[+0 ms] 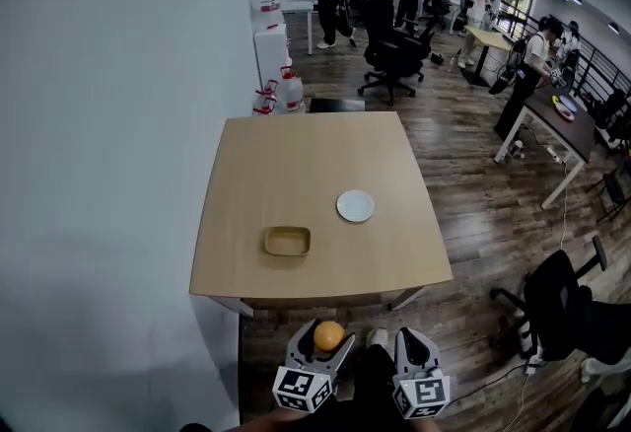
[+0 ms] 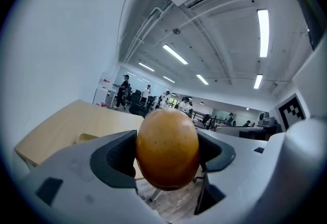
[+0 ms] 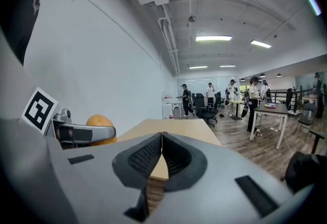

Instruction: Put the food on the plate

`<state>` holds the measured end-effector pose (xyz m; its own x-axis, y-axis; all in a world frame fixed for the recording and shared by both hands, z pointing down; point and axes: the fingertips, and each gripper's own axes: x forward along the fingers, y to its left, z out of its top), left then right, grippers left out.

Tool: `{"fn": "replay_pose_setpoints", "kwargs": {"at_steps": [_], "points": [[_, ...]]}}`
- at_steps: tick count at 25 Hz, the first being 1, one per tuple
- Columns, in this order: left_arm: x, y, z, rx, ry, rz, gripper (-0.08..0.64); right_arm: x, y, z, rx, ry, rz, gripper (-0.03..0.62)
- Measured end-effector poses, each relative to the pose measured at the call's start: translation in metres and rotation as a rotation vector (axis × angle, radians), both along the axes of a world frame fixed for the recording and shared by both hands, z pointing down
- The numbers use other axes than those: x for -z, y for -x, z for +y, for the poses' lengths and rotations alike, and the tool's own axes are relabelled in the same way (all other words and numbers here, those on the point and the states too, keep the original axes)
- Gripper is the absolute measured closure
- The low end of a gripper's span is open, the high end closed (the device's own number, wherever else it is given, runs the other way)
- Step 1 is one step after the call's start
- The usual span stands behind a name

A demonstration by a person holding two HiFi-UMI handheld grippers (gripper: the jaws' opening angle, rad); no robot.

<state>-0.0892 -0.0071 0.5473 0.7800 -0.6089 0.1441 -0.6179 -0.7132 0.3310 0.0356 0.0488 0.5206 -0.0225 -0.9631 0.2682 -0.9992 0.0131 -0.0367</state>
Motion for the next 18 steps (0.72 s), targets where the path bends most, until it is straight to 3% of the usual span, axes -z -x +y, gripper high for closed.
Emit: {"fn": "replay_pose_setpoints", "kwargs": {"at_steps": [9, 18], "points": [[-0.006, -0.019, -0.080, 0.070, -0.024, -0.043, 0.245, -0.011, -0.023, -0.086, 0.081, -0.028, -0.033, 0.532], [-0.030, -0.082, -0.165, 0.083, 0.031, -0.057, 0.245, -0.009, -0.081, -0.182, 0.140, -0.049, -0.071, 0.532]]}}
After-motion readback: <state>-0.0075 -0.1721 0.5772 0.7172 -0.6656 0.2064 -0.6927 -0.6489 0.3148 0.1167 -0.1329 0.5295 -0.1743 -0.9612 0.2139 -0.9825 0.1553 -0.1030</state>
